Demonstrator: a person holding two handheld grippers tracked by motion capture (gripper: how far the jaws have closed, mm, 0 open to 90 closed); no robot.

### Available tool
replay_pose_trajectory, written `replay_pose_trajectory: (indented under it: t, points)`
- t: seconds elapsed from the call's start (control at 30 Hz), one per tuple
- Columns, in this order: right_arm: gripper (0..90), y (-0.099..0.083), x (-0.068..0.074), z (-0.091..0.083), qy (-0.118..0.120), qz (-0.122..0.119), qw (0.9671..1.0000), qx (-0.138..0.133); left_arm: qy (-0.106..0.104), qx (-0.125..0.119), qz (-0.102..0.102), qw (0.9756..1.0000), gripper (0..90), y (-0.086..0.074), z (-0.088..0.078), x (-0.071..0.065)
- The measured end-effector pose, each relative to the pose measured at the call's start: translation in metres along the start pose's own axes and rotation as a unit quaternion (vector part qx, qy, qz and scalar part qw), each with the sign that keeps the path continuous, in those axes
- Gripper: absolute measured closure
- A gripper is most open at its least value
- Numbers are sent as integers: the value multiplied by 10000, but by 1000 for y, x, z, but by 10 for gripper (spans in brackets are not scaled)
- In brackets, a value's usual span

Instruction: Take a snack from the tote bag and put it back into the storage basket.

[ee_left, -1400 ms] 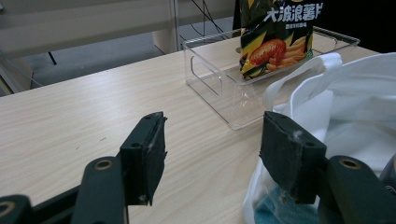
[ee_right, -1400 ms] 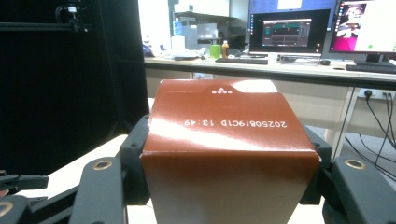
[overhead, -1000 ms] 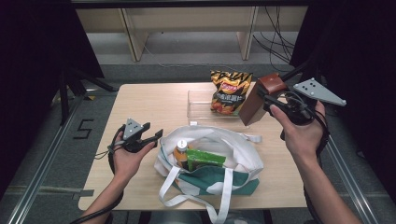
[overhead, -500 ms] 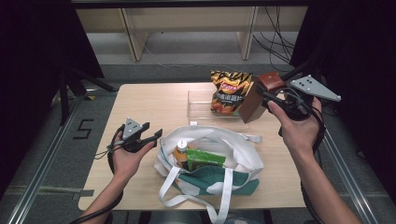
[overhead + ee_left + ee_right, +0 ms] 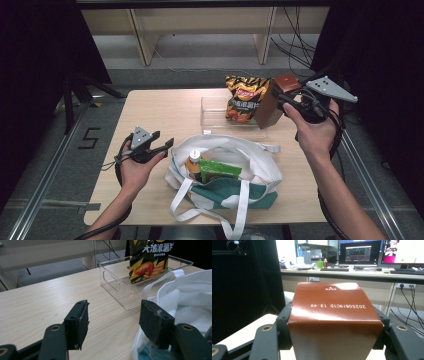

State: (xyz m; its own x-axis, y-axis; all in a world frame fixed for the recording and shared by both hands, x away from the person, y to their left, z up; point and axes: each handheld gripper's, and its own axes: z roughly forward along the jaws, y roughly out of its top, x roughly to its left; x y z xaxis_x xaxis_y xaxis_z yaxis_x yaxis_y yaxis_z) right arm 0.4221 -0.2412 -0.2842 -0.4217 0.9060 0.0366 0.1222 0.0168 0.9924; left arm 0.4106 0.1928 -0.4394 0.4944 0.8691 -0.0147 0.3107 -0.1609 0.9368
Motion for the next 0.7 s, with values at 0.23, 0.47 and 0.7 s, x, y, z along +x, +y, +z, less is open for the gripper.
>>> replay_pose_trajectory:
  t: [0.23,0.47,0.7]
  points:
    - [389,0,-2,7,-60,85,9999,59,-3,4,5,10000,398,0,0,0]
    - [389,-2,-6,16,-120,86,9998,103,-1,6,6,10000,397,0,0,0]
    - [389,-3,-9,26,-190,104,9997,144,-2,7,9,10000,398,0,0,0]
